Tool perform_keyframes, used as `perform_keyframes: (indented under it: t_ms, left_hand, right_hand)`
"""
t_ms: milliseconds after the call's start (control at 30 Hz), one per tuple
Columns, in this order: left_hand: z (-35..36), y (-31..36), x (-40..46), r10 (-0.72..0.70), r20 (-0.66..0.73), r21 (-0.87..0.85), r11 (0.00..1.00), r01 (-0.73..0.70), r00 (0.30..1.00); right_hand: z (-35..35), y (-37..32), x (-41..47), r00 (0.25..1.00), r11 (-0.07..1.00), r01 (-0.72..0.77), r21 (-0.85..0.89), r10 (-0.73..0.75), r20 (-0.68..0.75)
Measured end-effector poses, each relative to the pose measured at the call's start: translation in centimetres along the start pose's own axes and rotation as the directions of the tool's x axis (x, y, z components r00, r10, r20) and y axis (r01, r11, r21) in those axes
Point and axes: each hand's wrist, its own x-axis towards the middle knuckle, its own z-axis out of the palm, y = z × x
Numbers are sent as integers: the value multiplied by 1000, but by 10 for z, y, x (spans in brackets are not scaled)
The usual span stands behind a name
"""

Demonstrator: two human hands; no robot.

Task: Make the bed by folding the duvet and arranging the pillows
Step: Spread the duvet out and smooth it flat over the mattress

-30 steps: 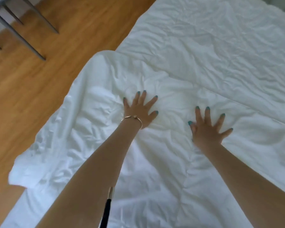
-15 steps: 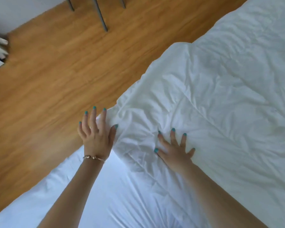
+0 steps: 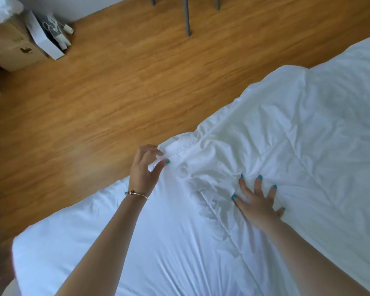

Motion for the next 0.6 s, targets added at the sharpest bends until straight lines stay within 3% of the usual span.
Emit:
perform_keyframes:
  t_ms: [200, 467, 533, 600]
  left_hand:
    - [4, 5, 5, -93, 64, 53, 995, 89, 994]
    - [6, 10, 21, -120, 130, 145, 984, 101, 984]
    - [-3, 11, 34, -216, 86, 174, 965, 199, 973]
    - [-9, 19, 65, -286, 0, 24, 958, 285, 958]
  right_hand:
    - [-1, 1, -2, 1000, 1000, 4, -13, -4, 11]
    - [3, 1, -7, 1000, 1000, 7, -9, -7, -9]
    - [5, 0, -8, 1000, 1000, 8, 2, -8, -20]
    - [7, -1, -10, 1000, 1000, 7, 3, -7, -30]
